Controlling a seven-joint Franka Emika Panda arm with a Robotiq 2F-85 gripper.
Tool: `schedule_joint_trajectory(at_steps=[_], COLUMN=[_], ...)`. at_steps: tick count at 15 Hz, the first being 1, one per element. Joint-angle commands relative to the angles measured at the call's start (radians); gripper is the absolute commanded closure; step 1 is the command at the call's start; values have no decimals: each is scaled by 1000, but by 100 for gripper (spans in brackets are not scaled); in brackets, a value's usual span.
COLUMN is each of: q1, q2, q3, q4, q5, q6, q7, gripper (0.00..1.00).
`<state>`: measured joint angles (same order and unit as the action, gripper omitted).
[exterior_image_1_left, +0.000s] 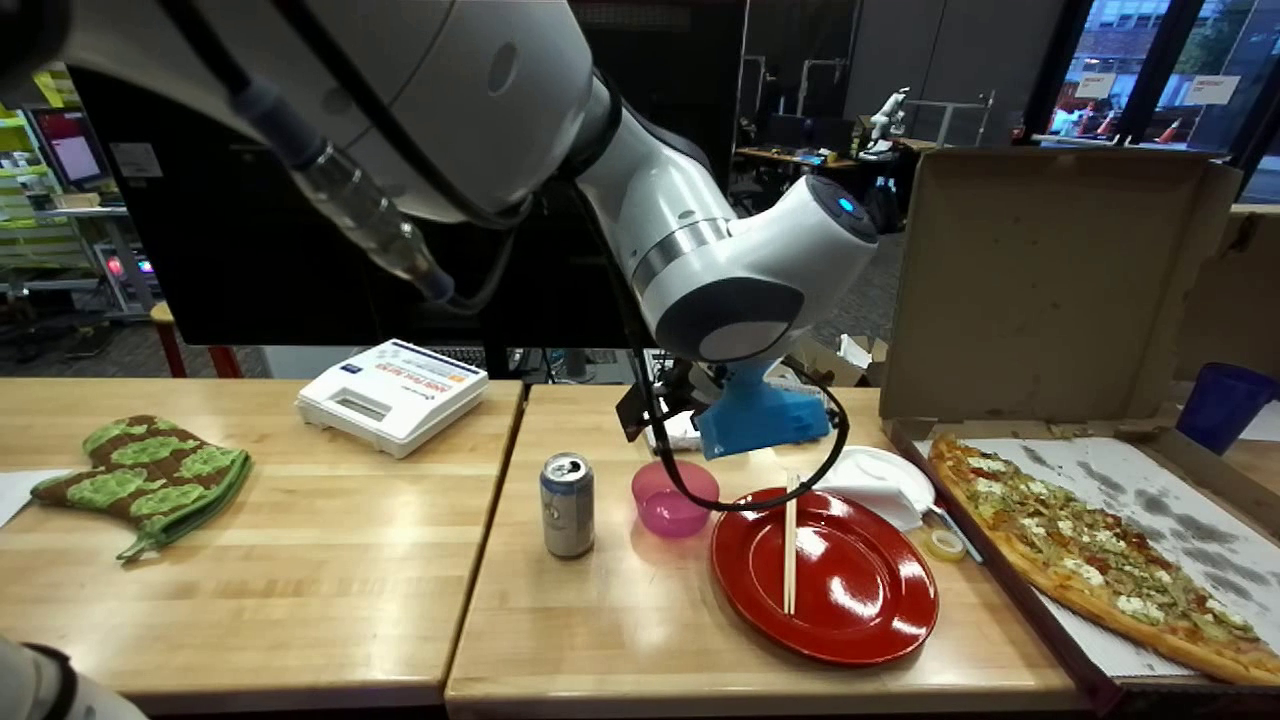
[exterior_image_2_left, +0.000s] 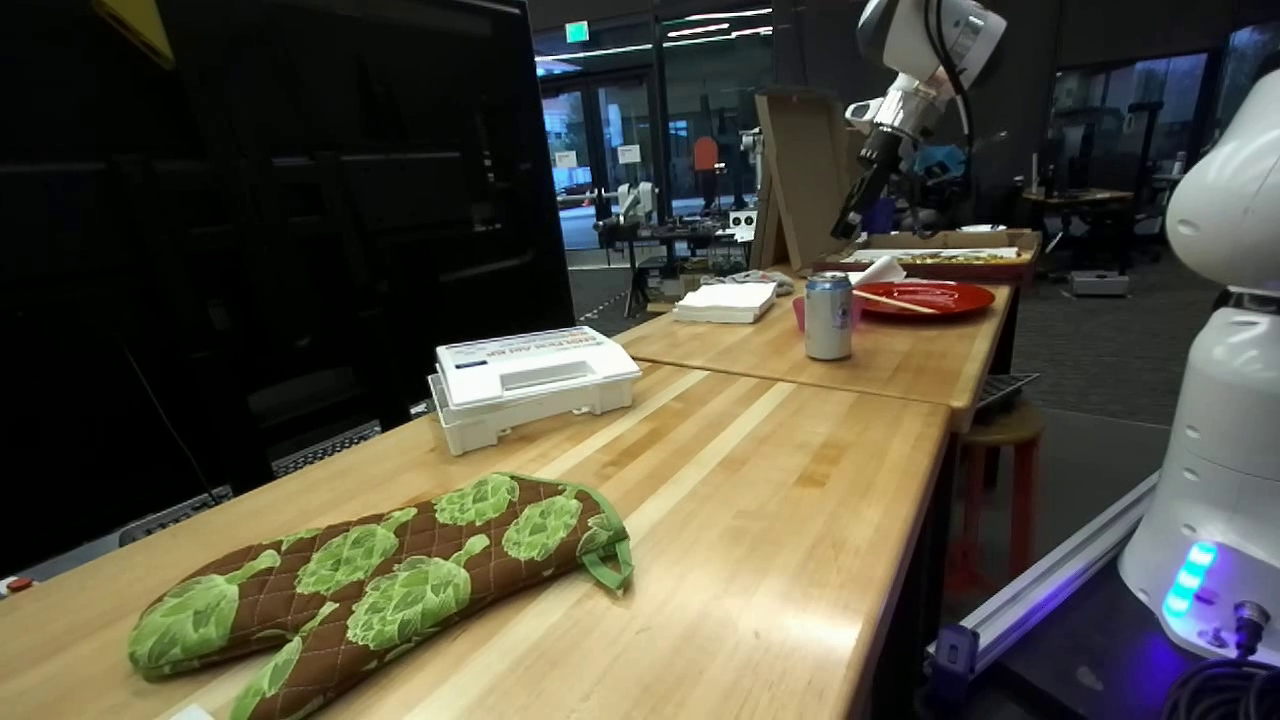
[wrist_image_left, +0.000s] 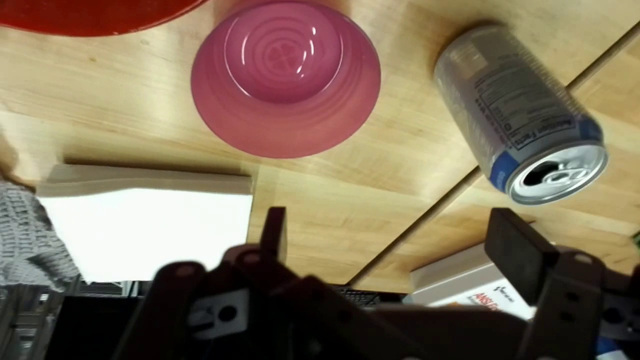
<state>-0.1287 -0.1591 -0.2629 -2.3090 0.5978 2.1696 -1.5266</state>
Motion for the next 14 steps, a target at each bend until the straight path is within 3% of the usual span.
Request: schedule_joint_trajectory(at_steps=[1,8,14], q1=[-11,-46,-86], q2=[-27,-34,-14], q3=[9,1,-48], q4=[-54,-113,-83], q5=[91,20,-163], q6=[116,313,238], q7=[97,331,403], gripper=[0,0,0])
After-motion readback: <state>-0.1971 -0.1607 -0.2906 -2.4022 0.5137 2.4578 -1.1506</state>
